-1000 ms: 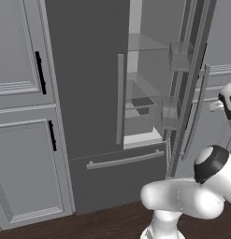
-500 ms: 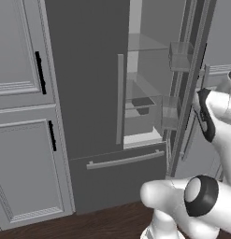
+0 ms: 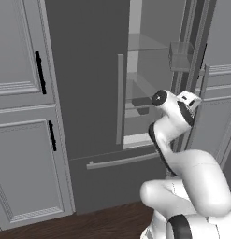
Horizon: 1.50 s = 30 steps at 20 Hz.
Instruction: Take the strawberry from the fridge and place it on top of the pancake, located on the dining counter.
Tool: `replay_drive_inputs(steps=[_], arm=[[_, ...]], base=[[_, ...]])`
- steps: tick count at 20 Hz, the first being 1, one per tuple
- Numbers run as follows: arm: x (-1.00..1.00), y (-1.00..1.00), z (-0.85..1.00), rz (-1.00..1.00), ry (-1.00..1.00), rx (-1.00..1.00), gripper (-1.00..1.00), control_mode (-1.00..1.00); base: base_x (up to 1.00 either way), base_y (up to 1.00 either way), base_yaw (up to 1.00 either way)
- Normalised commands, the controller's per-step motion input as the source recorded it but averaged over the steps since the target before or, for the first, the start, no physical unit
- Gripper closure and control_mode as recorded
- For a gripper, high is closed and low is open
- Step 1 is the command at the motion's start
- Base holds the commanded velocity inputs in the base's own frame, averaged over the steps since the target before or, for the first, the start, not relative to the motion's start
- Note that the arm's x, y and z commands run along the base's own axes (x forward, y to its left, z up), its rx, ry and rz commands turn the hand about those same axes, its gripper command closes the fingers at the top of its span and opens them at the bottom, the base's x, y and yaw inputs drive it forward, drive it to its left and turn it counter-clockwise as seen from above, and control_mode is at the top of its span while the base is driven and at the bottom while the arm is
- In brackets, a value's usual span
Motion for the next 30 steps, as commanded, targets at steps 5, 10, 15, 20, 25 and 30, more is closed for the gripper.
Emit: replay_drive_inputs(steps=[5,10,15,20,25,30], arm=[[0.16,0.64,0.0,0.04,0.42,-0.46,-1.0,-1.0],[0.22,0.0,0.0,0.03,0.35,-0.12,-1.0,-1.0],[0.47,-0.09,0.0,0.0,0.08,0.0,-1.0,-1.0],[0.45,-0.15,0.0,0.0,0.08,0.0,-1.0,-1.0],[0.46,-0.05,0.0,0.01,0.09,-0.02,-1.0,-1.0],[0.37,-0.17,0.01,0.0,0.08,-0.01,-1.0,-1.0]], base=[[0.0,0.0,0.0],[0.0,0.0,0.0],[0.0,0.0,0.0],[0.0,0.0,0.0],[0.0,0.0,0.0],[0.0,0.0,0.0]])
